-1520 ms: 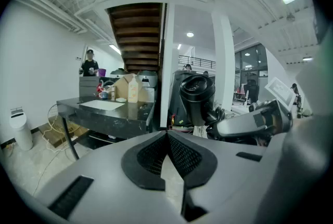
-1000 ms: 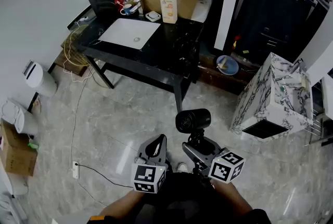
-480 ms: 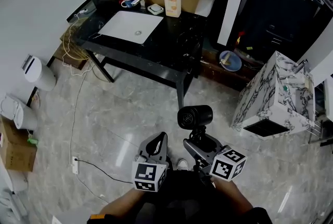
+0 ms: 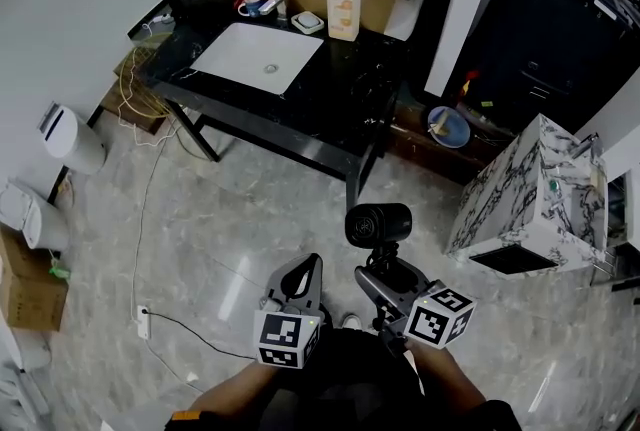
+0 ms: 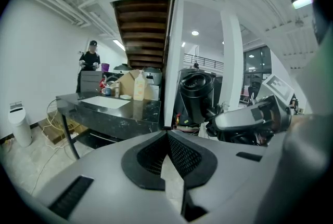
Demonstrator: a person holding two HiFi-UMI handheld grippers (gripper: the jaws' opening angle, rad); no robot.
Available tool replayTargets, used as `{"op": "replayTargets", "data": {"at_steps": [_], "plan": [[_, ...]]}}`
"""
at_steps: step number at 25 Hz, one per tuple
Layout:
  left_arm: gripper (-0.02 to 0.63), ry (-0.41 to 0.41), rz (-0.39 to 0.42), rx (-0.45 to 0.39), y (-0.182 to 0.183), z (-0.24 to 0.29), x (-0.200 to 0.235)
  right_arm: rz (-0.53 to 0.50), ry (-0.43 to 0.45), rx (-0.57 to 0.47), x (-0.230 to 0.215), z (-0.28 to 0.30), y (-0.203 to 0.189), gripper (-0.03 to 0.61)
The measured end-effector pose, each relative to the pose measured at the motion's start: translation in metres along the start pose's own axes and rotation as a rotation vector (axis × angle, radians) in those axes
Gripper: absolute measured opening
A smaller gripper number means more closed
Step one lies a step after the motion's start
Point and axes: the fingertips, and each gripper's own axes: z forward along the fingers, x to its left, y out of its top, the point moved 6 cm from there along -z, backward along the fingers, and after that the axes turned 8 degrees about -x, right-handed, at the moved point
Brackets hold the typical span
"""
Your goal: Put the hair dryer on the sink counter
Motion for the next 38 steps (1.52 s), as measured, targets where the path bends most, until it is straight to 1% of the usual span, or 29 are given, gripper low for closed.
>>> {"op": "replayTargets", "data": {"at_steps": [7, 11, 20, 27, 31, 34, 38], "plan": [[0.008, -0.024, 0.012, -0.014, 0.020, 0.033, 0.043, -0.005, -0.029, -0.006, -0.004, 0.049, 0.019, 0.279], [0.008, -0.059, 0.019, -0.023, 0.033, 0.052, 0.058, -0.015, -0.055, -0.022, -0.002, 0.066, 0.033, 0.279], [0.008, -0.138, 0.027, -0.056, 0.056, 0.080, 0.087, -0.012, -0.136, -0.065, -0.001, 0.093, 0.050, 0.279], [0.008, -0.163, 0.040, -0.067, 0.062, 0.084, 0.122, 0.030, -0.172, -0.108, 0.002, 0.120, 0.045, 0.279], [0.008, -0.173, 0.055, -0.081, 0.066, 0.085, 0.134, 0.028, -0.177, -0.124, 0.007, 0.131, 0.046, 0.279], [0.008, -0.162, 0.037, -0.091, 0.068, 0.085, 0.144, 0.027, -0.190, -0.112, 0.006, 0.138, 0.045, 0.279], [0.008, -0.155, 0.012, -0.077, 0.065, 0.091, 0.154, 0.014, -0.199, -0.095, 0.003, 0.151, 0.049, 0.279]]}}
